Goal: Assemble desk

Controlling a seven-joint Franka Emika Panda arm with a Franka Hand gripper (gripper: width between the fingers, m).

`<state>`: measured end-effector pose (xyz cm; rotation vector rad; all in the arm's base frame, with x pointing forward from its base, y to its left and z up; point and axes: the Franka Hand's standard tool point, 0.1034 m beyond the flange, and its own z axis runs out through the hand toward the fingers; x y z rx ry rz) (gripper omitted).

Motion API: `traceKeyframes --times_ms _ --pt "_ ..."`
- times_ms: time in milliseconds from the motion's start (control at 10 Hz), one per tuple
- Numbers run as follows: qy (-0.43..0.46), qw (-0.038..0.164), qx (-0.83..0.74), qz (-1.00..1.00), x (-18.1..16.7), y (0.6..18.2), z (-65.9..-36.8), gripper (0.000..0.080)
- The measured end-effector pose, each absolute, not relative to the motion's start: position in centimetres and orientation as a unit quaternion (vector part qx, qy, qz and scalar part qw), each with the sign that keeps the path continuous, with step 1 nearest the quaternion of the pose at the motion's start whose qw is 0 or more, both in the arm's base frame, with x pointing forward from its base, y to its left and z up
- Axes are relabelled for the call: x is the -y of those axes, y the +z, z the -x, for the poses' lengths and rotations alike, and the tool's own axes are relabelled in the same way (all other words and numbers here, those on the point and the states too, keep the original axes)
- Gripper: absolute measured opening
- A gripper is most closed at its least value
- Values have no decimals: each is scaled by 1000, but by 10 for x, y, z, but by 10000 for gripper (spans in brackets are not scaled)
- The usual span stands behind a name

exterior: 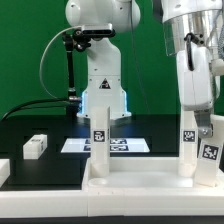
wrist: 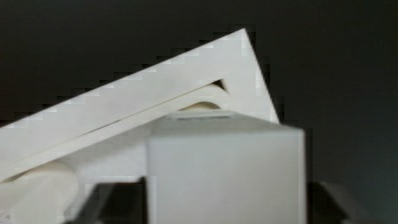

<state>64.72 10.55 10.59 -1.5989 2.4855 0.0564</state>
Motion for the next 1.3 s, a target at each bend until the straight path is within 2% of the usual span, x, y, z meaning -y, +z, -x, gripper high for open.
traceKeyframes --times_ms 100,200,300,700,800,900,1100,1300 --pt "16 93 -825 558 -105 106 -647 502" --pt "2 94 -759 644 -107 106 -648 502" --pt "-14 102 -703 704 -110 105 -650 616" --pt "-34 99 -617 780 -109 102 -648 648" --pt "-38 93 -579 809 -108 102 -648 649" --pt "-42 74 -468 879 -108 105 -652 649" --pt "-46 72 -341 936 -114 106 -657 649" --pt "-46 72 -346 934 -112 106 -657 646"
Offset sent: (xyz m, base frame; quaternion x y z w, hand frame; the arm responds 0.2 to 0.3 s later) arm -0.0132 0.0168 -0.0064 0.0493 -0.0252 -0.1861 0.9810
